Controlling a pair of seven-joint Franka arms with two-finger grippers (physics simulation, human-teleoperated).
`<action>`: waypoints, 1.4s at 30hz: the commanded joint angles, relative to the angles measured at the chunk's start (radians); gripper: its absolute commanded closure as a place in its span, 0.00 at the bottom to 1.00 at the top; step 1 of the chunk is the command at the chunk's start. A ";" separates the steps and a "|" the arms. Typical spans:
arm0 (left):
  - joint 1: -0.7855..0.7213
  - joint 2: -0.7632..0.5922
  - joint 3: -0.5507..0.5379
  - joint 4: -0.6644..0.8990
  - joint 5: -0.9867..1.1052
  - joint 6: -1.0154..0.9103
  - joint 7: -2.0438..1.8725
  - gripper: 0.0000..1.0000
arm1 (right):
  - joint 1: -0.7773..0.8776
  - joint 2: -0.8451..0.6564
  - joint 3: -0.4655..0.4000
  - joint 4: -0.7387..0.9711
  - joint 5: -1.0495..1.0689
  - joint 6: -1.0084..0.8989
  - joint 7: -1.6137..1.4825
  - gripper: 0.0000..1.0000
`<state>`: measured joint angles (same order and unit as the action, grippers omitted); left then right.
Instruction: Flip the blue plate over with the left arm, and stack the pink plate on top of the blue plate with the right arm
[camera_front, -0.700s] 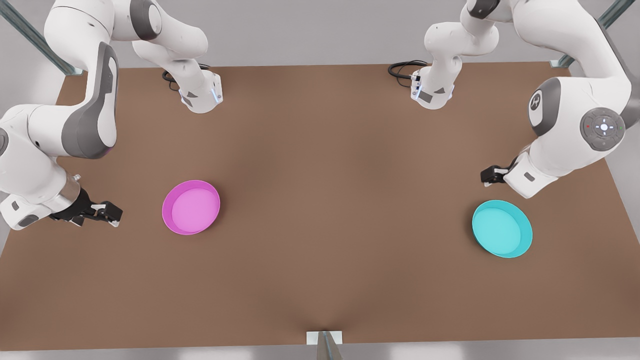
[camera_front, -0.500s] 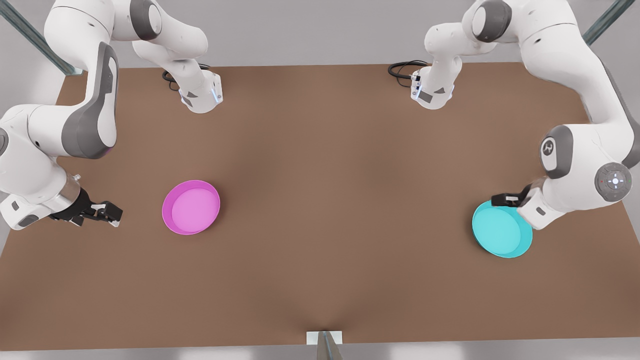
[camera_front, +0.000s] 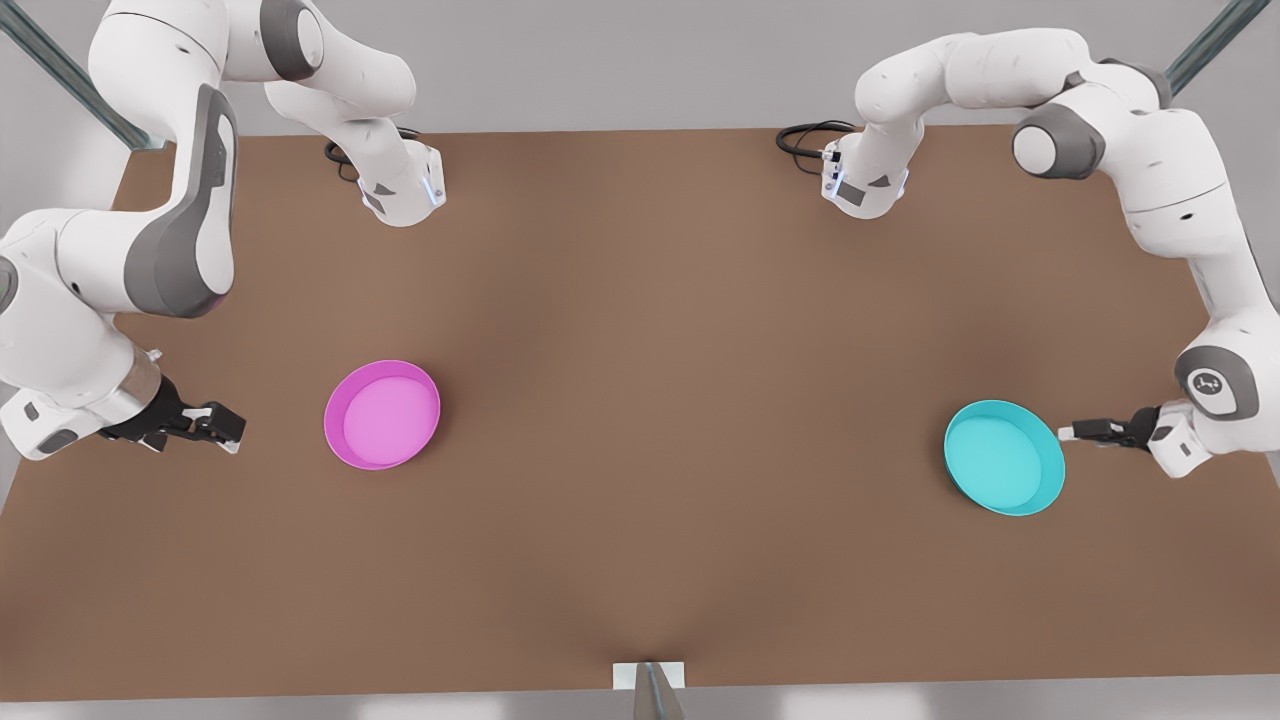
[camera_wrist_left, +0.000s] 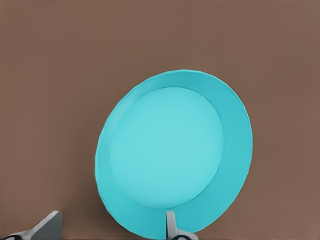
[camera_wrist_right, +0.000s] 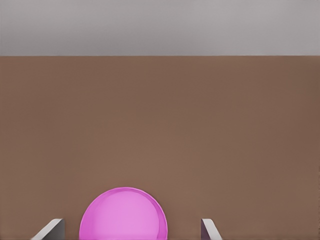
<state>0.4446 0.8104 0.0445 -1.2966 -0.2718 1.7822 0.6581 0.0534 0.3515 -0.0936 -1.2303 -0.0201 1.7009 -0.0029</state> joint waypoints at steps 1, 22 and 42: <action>-0.001 0.003 0.000 0.000 -0.006 0.016 0.000 0.00 | 0.005 0.001 0.000 0.000 -0.001 0.000 0.001 0.00; -0.001 0.116 -0.018 0.025 -0.084 0.143 0.077 0.13 | 0.005 0.009 0.000 0.002 0.002 0.014 0.001 0.00; -0.006 0.139 -0.018 0.026 -0.086 0.152 0.080 0.73 | 0.005 0.009 0.000 0.002 0.002 0.014 0.001 0.00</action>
<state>0.4387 0.9496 0.0261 -1.2701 -0.3574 1.9343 0.7373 0.0583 0.3606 -0.0935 -1.2287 -0.0184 1.7150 -0.0015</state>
